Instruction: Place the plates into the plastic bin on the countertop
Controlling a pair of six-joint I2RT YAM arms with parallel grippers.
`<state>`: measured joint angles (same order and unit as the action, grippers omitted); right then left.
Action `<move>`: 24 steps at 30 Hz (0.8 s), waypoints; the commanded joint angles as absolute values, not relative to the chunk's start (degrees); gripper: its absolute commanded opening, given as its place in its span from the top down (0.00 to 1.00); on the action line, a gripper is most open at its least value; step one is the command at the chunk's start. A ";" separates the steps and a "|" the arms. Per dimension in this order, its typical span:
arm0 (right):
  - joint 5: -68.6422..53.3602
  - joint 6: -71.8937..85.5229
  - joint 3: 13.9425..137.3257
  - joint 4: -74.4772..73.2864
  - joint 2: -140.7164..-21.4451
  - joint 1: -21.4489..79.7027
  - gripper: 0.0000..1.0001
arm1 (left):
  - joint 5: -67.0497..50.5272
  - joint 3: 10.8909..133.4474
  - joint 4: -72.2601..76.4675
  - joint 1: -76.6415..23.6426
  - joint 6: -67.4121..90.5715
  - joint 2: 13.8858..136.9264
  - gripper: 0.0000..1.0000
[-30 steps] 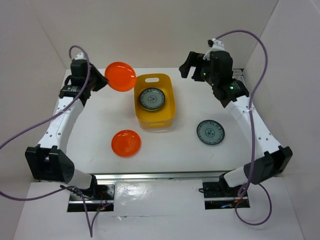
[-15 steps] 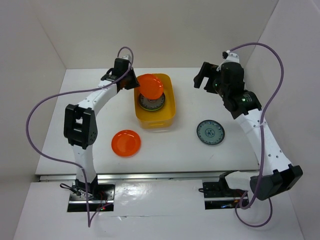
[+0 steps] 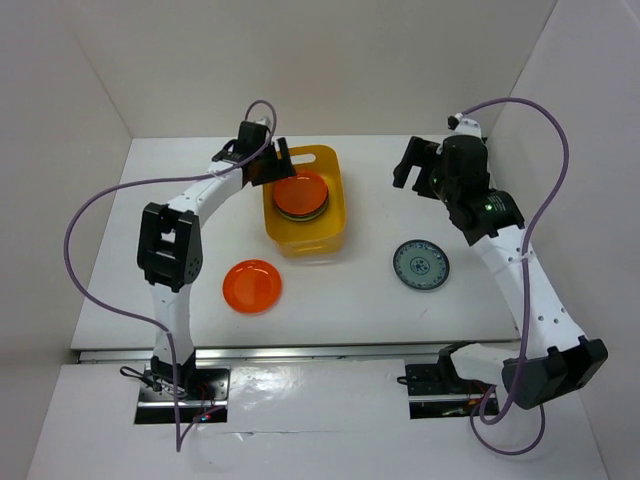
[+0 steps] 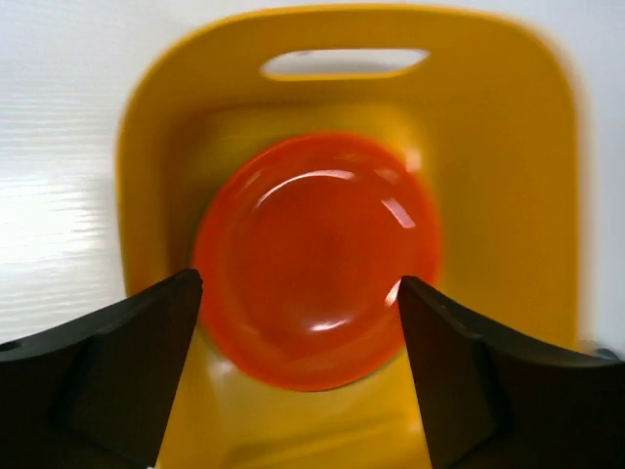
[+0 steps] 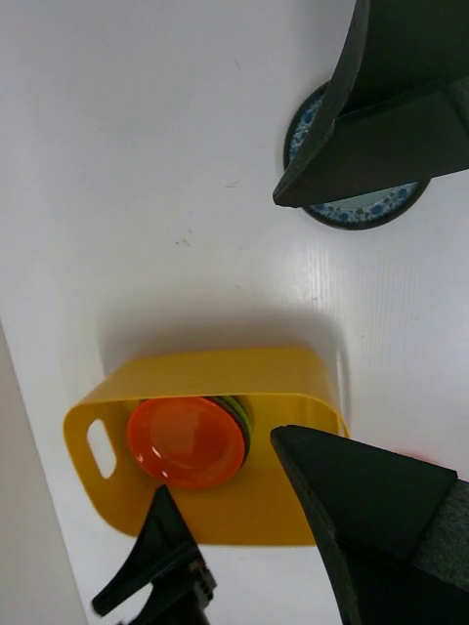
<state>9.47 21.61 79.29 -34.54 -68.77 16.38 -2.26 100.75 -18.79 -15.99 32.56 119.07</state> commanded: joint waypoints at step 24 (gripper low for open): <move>3.43 51.60 30.17 -33.53 -52.12 0.97 0.06 | -38.38 82.24 -11.64 -4.58 45.43 84.32 0.00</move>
<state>6.61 49.23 33.19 -42.96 -54.17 1.32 -27.64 90.30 -18.96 -7.20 39.79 88.75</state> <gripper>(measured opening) 0.951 0.998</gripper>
